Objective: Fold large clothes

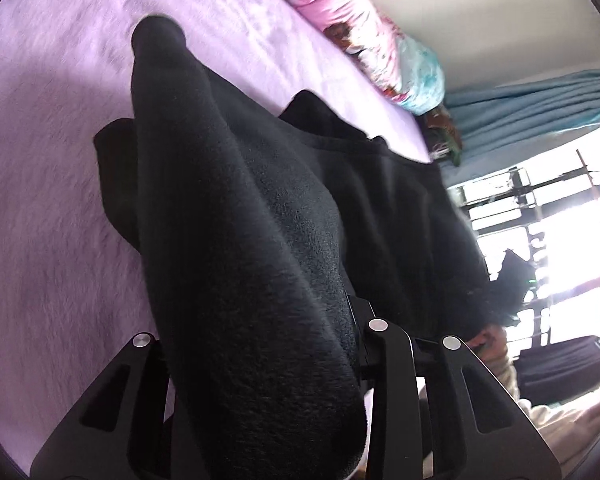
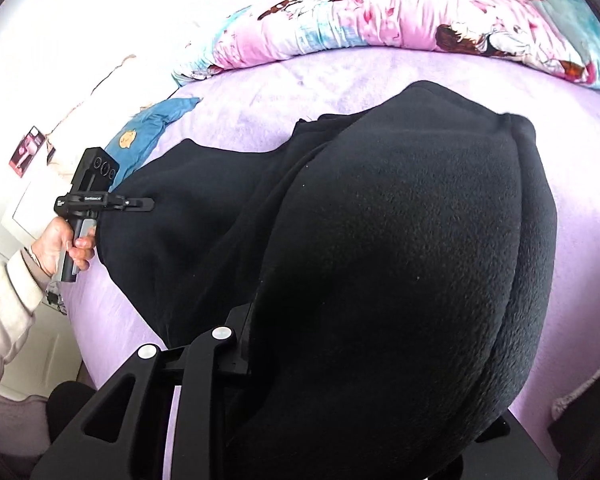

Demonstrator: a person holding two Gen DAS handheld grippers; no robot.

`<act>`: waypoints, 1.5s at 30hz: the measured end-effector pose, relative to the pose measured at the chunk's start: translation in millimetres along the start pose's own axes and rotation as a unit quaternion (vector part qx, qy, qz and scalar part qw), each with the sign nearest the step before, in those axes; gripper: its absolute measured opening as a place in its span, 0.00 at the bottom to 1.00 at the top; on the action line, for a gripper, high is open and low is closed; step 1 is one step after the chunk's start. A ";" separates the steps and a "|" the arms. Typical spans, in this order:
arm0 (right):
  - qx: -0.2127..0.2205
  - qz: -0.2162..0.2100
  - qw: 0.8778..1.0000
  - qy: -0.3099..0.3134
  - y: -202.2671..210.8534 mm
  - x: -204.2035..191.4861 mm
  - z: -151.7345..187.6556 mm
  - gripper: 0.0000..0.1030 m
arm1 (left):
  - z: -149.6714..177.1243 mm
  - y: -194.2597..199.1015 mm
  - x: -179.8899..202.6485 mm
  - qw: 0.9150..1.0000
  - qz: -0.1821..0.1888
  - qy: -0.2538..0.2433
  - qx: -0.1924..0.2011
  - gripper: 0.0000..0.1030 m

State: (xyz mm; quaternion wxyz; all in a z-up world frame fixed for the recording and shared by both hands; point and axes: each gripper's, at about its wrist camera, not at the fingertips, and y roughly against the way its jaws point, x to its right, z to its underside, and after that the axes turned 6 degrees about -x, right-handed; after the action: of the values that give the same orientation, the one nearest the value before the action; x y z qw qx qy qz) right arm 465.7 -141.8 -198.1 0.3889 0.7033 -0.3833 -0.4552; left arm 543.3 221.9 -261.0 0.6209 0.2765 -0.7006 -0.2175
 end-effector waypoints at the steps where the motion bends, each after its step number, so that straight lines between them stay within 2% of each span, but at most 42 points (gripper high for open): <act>1: -0.002 0.001 1.000 0.000 -1.1 -2.0 0.3 0.25 | 3.5 -2.8 -4.0 1.000 0.000 0.006 -0.003 0.28; 5: -0.012 0.001 1.000 -0.008 -6.9 -1.6 8.9 0.25 | 15.3 -10.8 -20.6 0.999 0.007 0.033 -0.001 0.29; 8: -0.018 0.001 0.999 -0.030 -14.7 15.5 19.7 0.25 | 17.4 -15.1 -30.8 0.999 0.015 0.051 0.004 0.33; 10: -0.024 -0.007 0.999 -0.047 -21.9 28.2 29.2 0.27 | 19.4 -15.2 -36.1 0.999 0.009 0.053 0.001 0.44; 12: -0.037 -0.014 0.996 -0.078 -32.9 47.6 41.1 0.34 | 18.2 -12.7 -42.4 0.998 -0.033 0.052 -0.004 0.87; 13: -0.040 -0.018 0.995 -0.094 -35.7 56.2 48.6 0.40 | 19.1 -9.4 -44.1 0.997 -0.064 0.052 -0.001 0.96; 14: -0.038 -0.020 0.993 -0.114 -38.7 67.0 55.9 0.44 | 20.3 -4.3 -47.2 0.995 -0.084 0.053 0.002 0.94; 16: -0.035 -0.033 0.988 -0.146 -40.9 83.7 70.3 0.66 | 23.1 5.2 -52.8 0.994 -0.097 0.053 -0.008 0.94; 19: -0.022 -0.033 0.984 -0.173 -32.1 97.0 82.5 0.89 | 28.0 17.5 -52.0 0.991 -0.130 0.025 -0.015 0.94; 21: -0.024 -0.031 0.983 -0.181 -25.5 101.6 87.0 0.93 | 30.8 25.6 -49.9 0.990 -0.141 0.011 -0.012 0.94; 24: -0.029 -0.026 0.985 -0.169 -17.7 102.9 89.1 0.94 | 32.5 33.4 -53.0 0.989 -0.149 0.010 -0.007 0.94; 27: -0.038 -0.031 0.984 -0.170 -13.5 107.8 85.9 0.94 | 35.6 30.5 -65.7 0.991 -0.131 0.035 -0.018 0.95; 29: -0.045 -0.051 0.982 -0.178 -14.2 116.7 84.7 0.94 | 40.6 31.5 -78.7 0.992 -0.113 0.050 -0.026 0.95; 30: -0.050 -0.074 0.979 -0.184 -18.4 122.9 84.9 0.94 | 40.5 28.7 -84.2 0.992 -0.107 0.056 -0.029 0.95; 32: -0.054 -0.119 0.969 -0.211 -30.4 138.4 88.1 0.94 | 40.4 23.3 -93.3 0.994 -0.093 0.057 -0.030 0.95; 35: -0.059 -0.162 0.955 -0.240 -48.2 153.4 92.5 0.94 | 38.5 19.6 -103.6 0.995 -0.074 0.058 -0.028 0.95; 38: -0.053 -0.183 0.950 -0.247 -59.2 158.6 92.4 0.95 | 35.2 17.3 -104.6 0.997 -0.047 0.051 -0.019 0.95; 41: -0.049 -0.185 0.952 -0.237 -65.4 155.0 87.7 0.95 | 31.3 13.2 -104.9 0.998 -0.031 0.051 -0.016 0.95; 43: -0.047 -0.190 0.953 -0.233 -69.8 151.5 83.8 0.95 | 26.7 7.2 -98.0 0.999 -0.005 0.040 -0.015 0.94; 45: -0.049 -0.191 0.954 -0.228 -75.3 147.1 81.0 0.95 | 24.1 -6.6 -82.4 0.998 0.048 0.014 -0.028 0.94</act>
State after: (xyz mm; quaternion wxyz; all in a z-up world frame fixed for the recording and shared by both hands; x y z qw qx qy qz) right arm 446.5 -258.8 -338.8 0.2314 0.6209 -0.2976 -0.6873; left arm 526.5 270.2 -330.3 0.6481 0.2279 -0.6976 -0.2034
